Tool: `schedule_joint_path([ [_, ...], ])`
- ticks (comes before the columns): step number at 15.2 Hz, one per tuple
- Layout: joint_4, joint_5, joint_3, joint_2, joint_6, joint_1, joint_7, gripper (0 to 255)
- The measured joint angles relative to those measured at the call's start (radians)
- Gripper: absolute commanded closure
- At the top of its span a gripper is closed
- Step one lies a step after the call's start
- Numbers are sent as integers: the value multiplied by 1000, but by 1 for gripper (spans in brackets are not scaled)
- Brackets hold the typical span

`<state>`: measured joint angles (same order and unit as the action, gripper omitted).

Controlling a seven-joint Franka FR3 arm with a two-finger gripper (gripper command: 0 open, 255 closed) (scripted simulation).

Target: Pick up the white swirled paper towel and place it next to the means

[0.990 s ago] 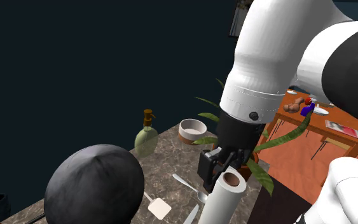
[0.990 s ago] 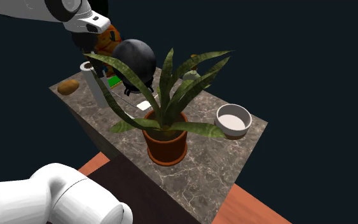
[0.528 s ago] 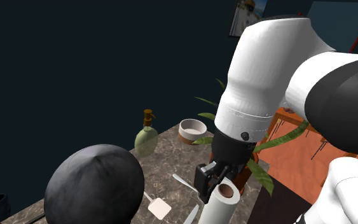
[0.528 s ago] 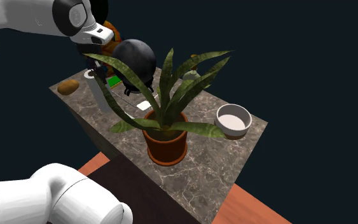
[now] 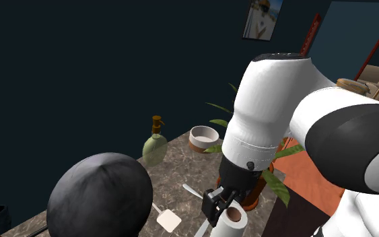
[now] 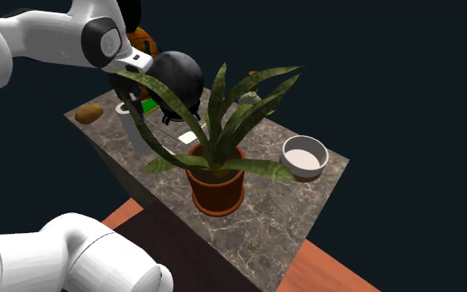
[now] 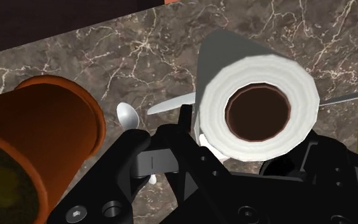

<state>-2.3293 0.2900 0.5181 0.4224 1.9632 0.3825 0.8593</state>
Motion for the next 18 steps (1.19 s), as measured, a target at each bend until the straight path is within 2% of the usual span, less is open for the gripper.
schedule_joint_path([
  [11, -106, 7, 36, -56, 161, 0, -1, 255],
  [18, -114, 7, 37, -60, 173, 0, -2, 255],
])
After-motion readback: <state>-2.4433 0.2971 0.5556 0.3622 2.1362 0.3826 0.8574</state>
